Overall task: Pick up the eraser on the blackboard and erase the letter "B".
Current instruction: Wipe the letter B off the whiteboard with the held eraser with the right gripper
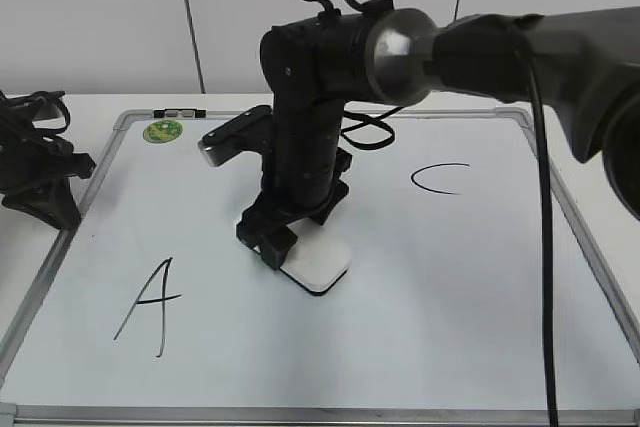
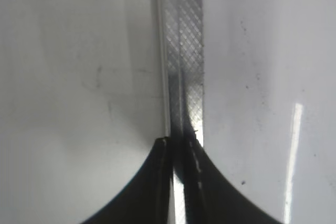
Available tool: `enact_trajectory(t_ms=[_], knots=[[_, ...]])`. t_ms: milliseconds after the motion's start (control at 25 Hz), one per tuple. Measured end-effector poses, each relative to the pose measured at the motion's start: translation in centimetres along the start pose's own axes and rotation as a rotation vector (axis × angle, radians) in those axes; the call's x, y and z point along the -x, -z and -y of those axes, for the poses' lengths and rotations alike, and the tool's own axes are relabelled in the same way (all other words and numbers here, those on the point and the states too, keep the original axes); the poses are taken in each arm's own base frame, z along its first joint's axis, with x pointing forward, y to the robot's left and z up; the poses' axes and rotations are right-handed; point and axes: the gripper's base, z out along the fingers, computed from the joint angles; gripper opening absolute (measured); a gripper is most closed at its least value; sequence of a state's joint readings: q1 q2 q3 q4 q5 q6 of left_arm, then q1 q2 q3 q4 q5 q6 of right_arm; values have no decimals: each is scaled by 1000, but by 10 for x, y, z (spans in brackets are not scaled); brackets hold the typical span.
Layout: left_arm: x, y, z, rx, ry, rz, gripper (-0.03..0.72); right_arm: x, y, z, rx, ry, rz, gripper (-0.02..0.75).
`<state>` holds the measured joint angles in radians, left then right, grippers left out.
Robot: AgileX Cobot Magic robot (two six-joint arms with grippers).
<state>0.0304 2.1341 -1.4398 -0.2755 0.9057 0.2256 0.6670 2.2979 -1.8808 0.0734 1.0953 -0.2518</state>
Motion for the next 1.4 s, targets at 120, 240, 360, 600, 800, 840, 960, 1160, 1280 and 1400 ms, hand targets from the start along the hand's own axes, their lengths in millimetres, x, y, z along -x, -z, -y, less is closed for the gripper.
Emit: enact_trajectory(t_ms=[120,240,360,600,800,840,960,1160,1280,1400], knots=[[0,0,0,0,0,0,15,-3,1,13,-28,-9,-6,549],[0,0,0,0,0,0,13,-8,2,33,-41,-47,-7,549],[0,0,0,0,0,0,13,-15,4,56,-71,-81,-11,549],[0,0,0,1,-1,0,13,-27,11,95,-114,-147,-6,549],[0,0,0,3,-3,-1,13,-19,44,102,-125,-159,8,549],[0,0,0,3,-3,-1,13,-16,51,102,-123,-162,30,549],[0,0,0,3,-3,-1,13,-9,72,101,-130,-161,89,549],[0,0,0,4,-3,1,13,-7,72,98,-95,-174,102,549],[0,0,0,4,-3,1,13,-5,54,96,-42,-178,81,549],[0,0,0,4,-3,1,13,-4,37,95,-21,-169,53,549]])
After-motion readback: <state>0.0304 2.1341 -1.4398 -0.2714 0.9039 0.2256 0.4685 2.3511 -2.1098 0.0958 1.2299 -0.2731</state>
